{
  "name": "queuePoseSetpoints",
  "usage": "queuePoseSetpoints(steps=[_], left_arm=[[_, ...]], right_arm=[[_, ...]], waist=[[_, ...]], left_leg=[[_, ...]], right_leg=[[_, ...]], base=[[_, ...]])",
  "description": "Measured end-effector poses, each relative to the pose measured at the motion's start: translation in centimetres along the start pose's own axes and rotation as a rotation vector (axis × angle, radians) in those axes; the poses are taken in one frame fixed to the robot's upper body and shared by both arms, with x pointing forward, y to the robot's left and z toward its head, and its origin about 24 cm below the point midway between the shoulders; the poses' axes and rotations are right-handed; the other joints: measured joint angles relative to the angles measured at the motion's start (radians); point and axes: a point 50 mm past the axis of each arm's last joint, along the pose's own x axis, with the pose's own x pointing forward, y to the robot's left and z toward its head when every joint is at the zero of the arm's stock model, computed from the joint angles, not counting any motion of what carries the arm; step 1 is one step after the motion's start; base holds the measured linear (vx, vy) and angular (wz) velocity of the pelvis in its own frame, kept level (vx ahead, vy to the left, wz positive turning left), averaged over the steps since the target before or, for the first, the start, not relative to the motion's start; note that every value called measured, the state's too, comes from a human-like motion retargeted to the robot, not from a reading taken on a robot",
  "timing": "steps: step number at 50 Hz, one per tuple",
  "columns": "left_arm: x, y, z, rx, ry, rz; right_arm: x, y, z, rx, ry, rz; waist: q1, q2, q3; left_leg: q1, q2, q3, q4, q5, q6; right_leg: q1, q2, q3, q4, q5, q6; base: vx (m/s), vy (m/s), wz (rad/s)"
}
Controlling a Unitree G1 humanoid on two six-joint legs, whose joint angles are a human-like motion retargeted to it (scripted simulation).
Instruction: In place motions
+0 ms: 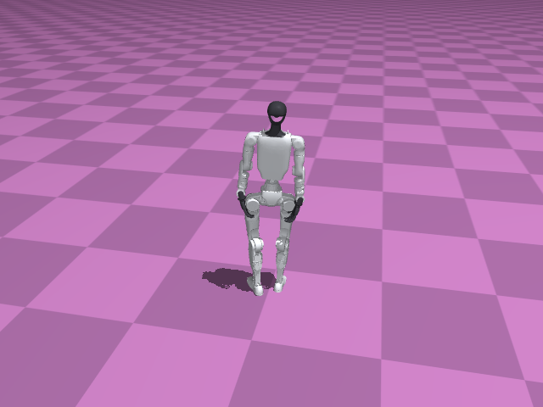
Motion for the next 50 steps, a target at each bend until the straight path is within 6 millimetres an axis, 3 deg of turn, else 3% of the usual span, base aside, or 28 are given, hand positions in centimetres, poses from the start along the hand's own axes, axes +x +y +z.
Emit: queuePoseSetpoints(steps=[5,12,17,21,25,30,41,47,50], left_arm=[[0.1,-0.3,-0.5,-0.036,0.019,-0.011],[-0.1,-0.7,0.5,-0.049,0.013,-0.022],[-0.6,-0.3,1.6,0.015,0.011,0.006],[-0.9,-0.2,2.5,0.074,-0.001,0.021],[-1.2,-0.2,3.3,0.102,-0.027,0.019],[-1.2,-0.8,4.0,0.085,-0.045,-0.002],[-0.8,-0.8,3.4,0.111,-0.062,-0.025],[0.0,-0.1,0.5,-0.001,-0.063,-0.031],[0.6,0.0,-1.8,-0.104,-0.044,-0.029]], right_arm=[[0.0,0.1,1.0,0.069,-0.094,0.005],[-0.4,-1.0,0.7,0.078,-0.113,-0.011],[-0.6,-1.7,-1.3,0.205,-0.114,-0.031],[-0.7,-1.9,-3.6,0.283,-0.068,-0.056],[-0.7,-1.7,-5.4,0.314,-0.008,-0.068],[-0.7,-1.2,-5.8,0.298,0.051,-0.043],[-0.7,-1.3,-0.8,0.079,0.045,-0.04],[-1.4,-1.5,4.9,-0.213,0.028,-0.082],[-2.1,-1.2,8.5,-0.304,-0.048,-0.099]], waist=[[-0.007,-0.012,0.008],[0.006,0.0,0.054],[-0.012,0.016,0.085],[-0.032,0.011,0.081],[-0.032,-0.006,0.071],[-0.006,-0.01,0.058],[-0.027,0.011,0.036],[-0.022,-0.011,0.029],[-0.012,-0.034,0.032]], left_leg=[[0.002,-0.012,-0.011,-0.001,-0.018,0.012],[-0.008,0.014,0.022,0.004,-0.046,0.009],[-0.008,0.034,0.025,0.003,-0.058,0.005],[-0.01,0.024,0.013,0.002,-0.07,0.004],[-0.001,0.006,0.012,-0.001,-0.084,-0.005],[0.0,-0.004,0.018,-0.003,-0.101,-0.013],[0.01,0.019,-0.002,0.024,-0.15,-0.032],[-0.053,0.034,-0.019,0.186,-0.191,-0.006],[-0.126,0.051,0.005,0.353,-0.115,0.024]], right_leg=[[-0.008,-0.013,-0.004,0.02,0.004,0.009],[-0.074,-0.02,0.021,0.146,-0.008,0.014],[-0.097,-0.005,0.022,0.219,-0.045,0.007],[-0.098,0.026,0.072,0.193,-0.033,0.026],[-0.076,0.028,0.072,0.128,-0.008,0.002],[-0.067,0.028,0.095,0.088,0.026,0.026],[-0.026,0.047,0.062,0.046,0.041,0.0],[-0.002,0.034,0.061,0.024,0.049,-0.011],[0.01,0.012,0.07,0.016,0.056,-0.012]], base=[[0.06,0.12,-0.07],[-0.04,0.08,-0.36],[-0.02,0.02,-0.06],[0.0,0.0,0.0],[0.03,-0.05,-0.08],[0.0,-0.07,-0.17],[0.01,-0.1,0.16],[-0.02,-0.15,0.12],[-0.05,-0.14,0.15]])
